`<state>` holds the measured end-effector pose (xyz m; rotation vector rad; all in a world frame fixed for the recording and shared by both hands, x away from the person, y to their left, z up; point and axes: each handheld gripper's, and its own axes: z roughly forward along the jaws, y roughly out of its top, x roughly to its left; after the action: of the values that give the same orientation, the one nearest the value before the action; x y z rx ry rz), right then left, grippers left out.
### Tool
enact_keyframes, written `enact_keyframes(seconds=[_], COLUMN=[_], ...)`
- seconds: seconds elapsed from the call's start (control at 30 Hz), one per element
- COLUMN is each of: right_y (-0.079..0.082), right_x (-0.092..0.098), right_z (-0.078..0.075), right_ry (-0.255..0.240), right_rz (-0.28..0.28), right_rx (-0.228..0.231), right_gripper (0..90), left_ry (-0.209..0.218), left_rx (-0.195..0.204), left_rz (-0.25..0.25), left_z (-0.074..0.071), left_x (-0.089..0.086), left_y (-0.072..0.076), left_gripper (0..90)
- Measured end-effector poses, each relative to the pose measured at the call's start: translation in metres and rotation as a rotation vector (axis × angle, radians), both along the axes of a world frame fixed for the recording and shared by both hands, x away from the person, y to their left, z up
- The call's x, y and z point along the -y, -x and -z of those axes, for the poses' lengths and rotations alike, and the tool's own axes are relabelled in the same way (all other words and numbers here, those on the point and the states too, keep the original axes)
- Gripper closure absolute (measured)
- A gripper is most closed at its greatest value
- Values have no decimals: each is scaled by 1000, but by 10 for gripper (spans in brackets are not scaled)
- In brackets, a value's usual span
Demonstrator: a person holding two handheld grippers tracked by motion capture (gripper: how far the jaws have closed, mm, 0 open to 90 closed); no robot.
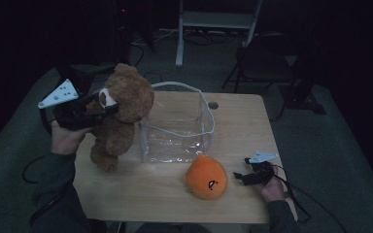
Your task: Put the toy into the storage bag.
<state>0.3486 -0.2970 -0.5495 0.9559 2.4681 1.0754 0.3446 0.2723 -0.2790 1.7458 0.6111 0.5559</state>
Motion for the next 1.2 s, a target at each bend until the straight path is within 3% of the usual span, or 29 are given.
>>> enact_keyframes(seconds=[1.2], right_y=[0], right_x=[0], right_z=[0], right_ry=[0], right_rz=[1], right_rx=[0], right_gripper=[170], left_ry=[6], left_rx=[13], left_rz=[-5], left_z=[-33], left_x=[4], left_y=[-22], left_gripper=[423])
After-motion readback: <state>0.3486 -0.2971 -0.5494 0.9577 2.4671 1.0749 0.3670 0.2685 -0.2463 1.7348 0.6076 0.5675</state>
